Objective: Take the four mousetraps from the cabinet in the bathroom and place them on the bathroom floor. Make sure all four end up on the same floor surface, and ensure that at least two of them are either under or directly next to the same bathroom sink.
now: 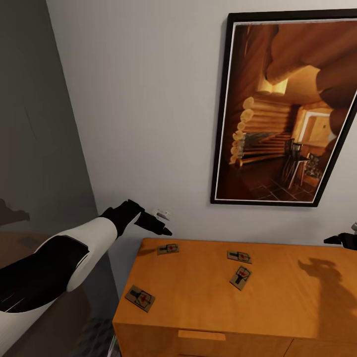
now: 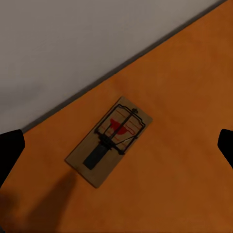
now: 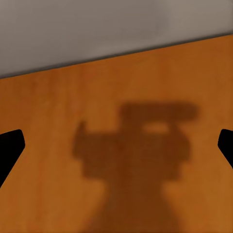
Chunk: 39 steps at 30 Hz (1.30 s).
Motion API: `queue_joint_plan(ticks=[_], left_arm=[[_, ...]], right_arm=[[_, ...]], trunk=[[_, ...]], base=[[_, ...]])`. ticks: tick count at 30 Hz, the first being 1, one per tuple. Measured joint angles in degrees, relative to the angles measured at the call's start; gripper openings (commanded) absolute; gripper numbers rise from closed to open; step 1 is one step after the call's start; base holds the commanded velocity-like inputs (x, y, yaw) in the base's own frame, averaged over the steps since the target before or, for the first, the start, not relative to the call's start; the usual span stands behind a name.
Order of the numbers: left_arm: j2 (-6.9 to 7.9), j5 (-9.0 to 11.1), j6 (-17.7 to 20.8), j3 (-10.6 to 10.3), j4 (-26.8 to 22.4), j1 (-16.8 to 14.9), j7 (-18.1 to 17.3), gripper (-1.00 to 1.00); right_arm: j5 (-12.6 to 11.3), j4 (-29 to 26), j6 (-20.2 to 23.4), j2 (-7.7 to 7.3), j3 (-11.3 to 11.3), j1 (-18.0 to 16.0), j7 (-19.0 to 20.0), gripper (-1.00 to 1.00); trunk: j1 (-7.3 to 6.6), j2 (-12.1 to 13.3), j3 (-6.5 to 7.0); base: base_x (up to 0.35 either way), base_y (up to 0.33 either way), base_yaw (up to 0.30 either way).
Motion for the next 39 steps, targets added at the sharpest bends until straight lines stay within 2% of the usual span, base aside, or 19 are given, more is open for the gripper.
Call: queue_joint_plan(ticks=[39], left_arm=[[0.15,0.0,-0.1,0.1,0.0,0.0,-0.1,1.00]], right_arm=[[0.0,0.0,0.0,-0.09,0.0,0.0,0.0,1.00]], trunk=[[8.57,-15.7,-7.02]], base=[[0.000,0.000,0.000]])
